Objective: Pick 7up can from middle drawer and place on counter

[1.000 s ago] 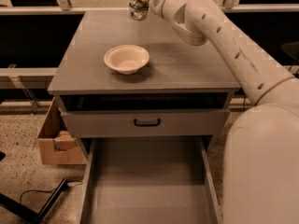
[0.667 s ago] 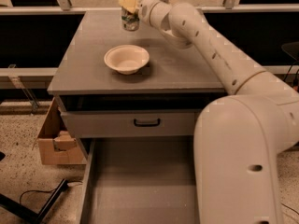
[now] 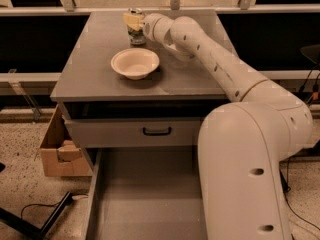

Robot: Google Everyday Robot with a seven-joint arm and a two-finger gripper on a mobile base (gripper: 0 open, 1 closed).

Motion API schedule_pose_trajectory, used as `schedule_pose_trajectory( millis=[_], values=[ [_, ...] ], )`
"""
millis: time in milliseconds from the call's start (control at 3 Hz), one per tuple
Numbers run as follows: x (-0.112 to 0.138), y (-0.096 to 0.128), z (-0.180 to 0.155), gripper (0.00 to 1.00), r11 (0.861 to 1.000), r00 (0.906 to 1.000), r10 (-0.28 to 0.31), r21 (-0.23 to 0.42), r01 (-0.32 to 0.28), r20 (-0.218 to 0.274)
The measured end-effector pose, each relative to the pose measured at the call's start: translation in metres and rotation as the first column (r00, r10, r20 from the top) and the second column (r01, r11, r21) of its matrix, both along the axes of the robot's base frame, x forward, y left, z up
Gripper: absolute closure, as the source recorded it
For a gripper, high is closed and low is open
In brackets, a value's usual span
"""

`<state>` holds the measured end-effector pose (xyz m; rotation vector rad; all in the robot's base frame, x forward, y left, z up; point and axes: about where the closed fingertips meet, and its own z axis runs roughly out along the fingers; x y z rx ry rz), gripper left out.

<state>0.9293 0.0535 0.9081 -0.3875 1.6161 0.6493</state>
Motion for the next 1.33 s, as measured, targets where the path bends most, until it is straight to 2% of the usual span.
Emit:
schedule_pose_trajectory(
  millis=[333, 1333],
  values=[
    [-0.0004, 0.0050, 0.0004, 0.82, 1.000, 1.0000, 0.002, 0.002, -0.003, 0.004],
    [-0.0008, 0.0121, -0.0017, 0.13, 1.000, 0.9999, 0.010, 0.002, -0.010, 0.001]
  ],
)
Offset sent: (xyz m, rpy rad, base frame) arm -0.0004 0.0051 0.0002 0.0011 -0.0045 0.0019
